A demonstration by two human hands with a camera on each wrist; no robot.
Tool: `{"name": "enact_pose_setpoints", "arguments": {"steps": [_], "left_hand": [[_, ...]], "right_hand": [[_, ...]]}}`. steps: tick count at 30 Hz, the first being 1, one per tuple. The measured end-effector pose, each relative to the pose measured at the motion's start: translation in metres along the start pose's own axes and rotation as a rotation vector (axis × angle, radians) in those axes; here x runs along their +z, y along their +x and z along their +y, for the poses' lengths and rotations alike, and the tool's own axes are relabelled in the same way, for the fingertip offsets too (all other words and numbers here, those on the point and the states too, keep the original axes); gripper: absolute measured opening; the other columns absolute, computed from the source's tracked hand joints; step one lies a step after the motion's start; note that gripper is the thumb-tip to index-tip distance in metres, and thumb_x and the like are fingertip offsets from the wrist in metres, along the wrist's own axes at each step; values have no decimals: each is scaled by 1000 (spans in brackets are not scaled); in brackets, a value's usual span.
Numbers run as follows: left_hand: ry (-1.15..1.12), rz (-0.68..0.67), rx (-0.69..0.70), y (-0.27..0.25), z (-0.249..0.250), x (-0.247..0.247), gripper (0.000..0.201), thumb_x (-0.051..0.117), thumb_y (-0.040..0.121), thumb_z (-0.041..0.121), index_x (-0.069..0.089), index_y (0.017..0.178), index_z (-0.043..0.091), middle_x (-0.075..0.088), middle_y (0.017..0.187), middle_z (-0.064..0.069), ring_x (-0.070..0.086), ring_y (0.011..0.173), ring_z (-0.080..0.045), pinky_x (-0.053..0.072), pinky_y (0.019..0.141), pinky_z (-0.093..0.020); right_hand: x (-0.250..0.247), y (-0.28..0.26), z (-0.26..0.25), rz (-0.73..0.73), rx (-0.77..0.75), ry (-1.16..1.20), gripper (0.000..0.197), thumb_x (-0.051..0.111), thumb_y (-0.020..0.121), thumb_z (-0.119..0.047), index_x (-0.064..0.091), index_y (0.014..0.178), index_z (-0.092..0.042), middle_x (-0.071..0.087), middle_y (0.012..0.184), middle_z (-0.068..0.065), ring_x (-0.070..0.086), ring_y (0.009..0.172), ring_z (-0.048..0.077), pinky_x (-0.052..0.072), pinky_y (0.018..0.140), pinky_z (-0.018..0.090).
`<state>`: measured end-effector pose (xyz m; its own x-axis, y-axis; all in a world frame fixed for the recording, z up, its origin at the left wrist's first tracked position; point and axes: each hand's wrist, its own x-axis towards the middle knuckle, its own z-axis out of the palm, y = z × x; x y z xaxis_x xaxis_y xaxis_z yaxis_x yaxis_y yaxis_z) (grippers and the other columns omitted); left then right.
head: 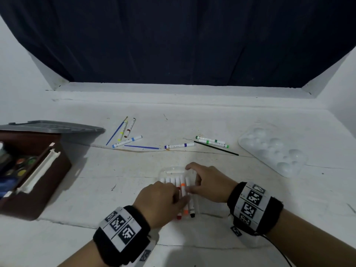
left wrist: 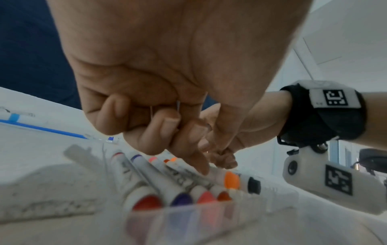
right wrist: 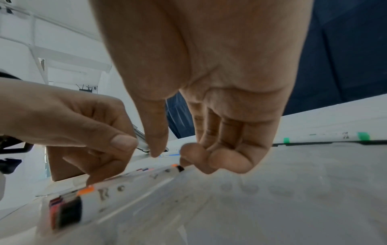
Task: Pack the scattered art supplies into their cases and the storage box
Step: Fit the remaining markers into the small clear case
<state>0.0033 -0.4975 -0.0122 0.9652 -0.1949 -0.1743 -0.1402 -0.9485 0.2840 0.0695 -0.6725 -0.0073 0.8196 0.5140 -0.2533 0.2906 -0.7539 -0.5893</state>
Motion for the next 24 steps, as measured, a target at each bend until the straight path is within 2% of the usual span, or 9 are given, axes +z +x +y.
{"name": "enact_pose_setpoints", "arguments": {"steps": [2,4,6,8,13,19,24], "left_hand": [[-66,0,37,3,-5,-8,37,52,91,57,59,78,24,60,73,8,56,69,-10,37,59,-24],[-99,23,94,8,-11,-17,24,59,89,54,58,95,32,55,89,11,56,83,-11,40,69,-24],[-72,14,150,19,-17,-19,43,63,86,55,55,119,28,51,106,8,52,98,-12,43,83,-27],[-37,-32,171,28,-19,-19,60,65,83,59,50,130,25,47,117,6,50,105,-13,45,92,-32],[99,-120,189,37,-14,-19,76,66,77,66,47,135,22,45,122,2,51,106,-17,46,93,-37],[153,-100,242,35,-20,-13,77,63,74,72,47,137,31,47,125,6,49,112,-15,43,96,-37],[140,-79,223,33,-19,-11,78,65,73,71,45,137,33,49,126,8,47,112,-14,41,96,-35]], "right_hand": [[-3,-2,0,15,-20,-46,57,71,84,-40,45,134,-25,61,92,-2,58,82,14,47,73,27],[-6,-3,-1,-7,-53,-131,62,72,82,-42,44,135,-24,51,104,-4,49,90,12,41,77,27],[-7,-4,-2,-40,-89,-195,68,75,79,-43,44,137,-23,45,118,-2,46,100,13,40,84,27],[-6,-6,-3,-40,-118,-264,72,77,76,-47,46,136,-22,43,126,-1,45,109,17,41,90,29],[-3,-12,-5,-39,-145,-277,72,78,73,-50,51,132,-19,43,129,-2,46,110,16,41,88,26],[-4,-15,-8,-39,-124,-284,65,76,75,-50,54,130,-23,41,132,-4,48,108,13,45,89,27],[0,-15,-8,-22,-97,-323,65,77,74,-50,54,128,-24,40,131,-7,48,108,13,48,89,32]]}}
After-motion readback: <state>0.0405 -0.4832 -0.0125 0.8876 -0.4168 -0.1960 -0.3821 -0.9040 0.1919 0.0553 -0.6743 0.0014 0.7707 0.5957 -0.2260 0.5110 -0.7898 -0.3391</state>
